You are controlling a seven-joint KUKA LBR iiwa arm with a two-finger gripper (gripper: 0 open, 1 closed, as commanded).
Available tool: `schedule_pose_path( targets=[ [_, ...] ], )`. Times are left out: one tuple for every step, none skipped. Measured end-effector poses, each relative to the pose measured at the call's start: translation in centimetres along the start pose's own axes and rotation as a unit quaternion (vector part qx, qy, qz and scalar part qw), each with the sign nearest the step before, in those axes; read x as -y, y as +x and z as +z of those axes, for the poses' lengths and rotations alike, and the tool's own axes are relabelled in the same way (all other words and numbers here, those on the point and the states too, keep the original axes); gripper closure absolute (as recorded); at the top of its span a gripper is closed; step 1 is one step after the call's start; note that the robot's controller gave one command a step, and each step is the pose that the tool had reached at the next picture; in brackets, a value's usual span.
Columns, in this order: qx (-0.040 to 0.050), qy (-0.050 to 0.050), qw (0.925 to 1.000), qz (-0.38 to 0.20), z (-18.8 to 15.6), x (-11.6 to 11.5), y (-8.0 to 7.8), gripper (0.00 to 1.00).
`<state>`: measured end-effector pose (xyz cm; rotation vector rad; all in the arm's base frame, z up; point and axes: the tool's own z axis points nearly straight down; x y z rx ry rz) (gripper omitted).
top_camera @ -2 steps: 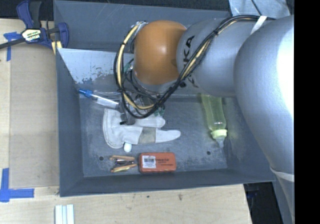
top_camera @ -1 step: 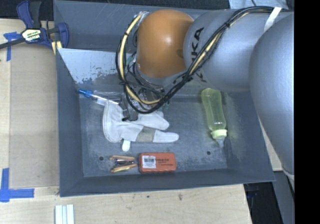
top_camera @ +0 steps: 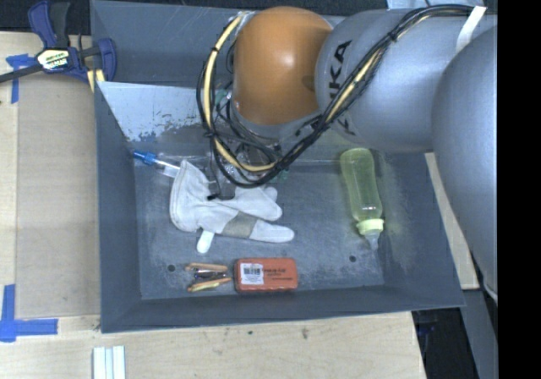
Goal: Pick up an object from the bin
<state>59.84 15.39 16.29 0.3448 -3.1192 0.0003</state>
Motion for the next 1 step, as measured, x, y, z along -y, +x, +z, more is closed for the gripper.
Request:
schedule_pose_path(
  targets=[
    [0.0111,0.002,0.9956,-0.093,-0.4,0.35,-1.26,1.0]
  ],
)
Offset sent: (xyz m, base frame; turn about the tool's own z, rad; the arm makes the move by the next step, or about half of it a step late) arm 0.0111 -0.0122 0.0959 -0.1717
